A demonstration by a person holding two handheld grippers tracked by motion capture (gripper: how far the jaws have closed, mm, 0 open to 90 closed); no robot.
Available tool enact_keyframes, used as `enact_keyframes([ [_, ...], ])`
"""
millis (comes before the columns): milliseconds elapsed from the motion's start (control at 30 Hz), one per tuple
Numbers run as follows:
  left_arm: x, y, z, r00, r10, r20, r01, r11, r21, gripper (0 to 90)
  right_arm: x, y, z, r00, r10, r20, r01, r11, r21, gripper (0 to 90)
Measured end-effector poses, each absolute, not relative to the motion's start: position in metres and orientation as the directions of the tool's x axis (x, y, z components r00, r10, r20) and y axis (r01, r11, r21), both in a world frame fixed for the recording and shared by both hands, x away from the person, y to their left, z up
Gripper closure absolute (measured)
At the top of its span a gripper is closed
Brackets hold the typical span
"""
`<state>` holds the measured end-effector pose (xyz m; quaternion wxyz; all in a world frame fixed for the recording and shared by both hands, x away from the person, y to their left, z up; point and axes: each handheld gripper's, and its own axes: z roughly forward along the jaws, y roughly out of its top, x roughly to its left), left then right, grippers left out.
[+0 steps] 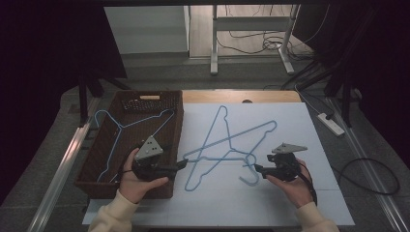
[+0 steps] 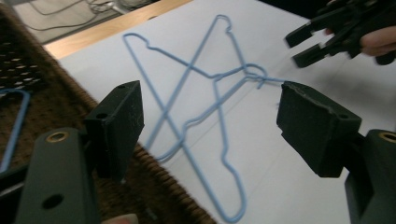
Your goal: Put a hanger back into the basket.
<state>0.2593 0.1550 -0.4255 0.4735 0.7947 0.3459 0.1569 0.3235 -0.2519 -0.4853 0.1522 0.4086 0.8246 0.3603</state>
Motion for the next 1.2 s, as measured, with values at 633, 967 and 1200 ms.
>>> enact_keyframes([
  [633, 0.261, 0.146, -0.428, 0.725, 0.687, -0.047, 0.389, -0.353, 0.851, 23.5, 0.339, -0.217, -0.5, -0.62, 0.785, 0.005, 0.678, 0.532, 0.507, 52.5],
  [967, 0.26, 0.143, -0.428, 0.73, 0.682, -0.043, 0.384, -0.358, 0.851, 23.6, 0.342, -0.21, -0.502, -0.631, 0.775, -0.014, 0.685, 0.567, 0.457, 70.4],
  [1200, 0.26, 0.138, -0.428, 0.739, 0.672, -0.037, 0.379, -0.37, 0.848, 23.6, 0.344, -0.206, -0.499, -0.654, 0.757, -0.003, 0.686, 0.594, 0.42, 84.5],
])
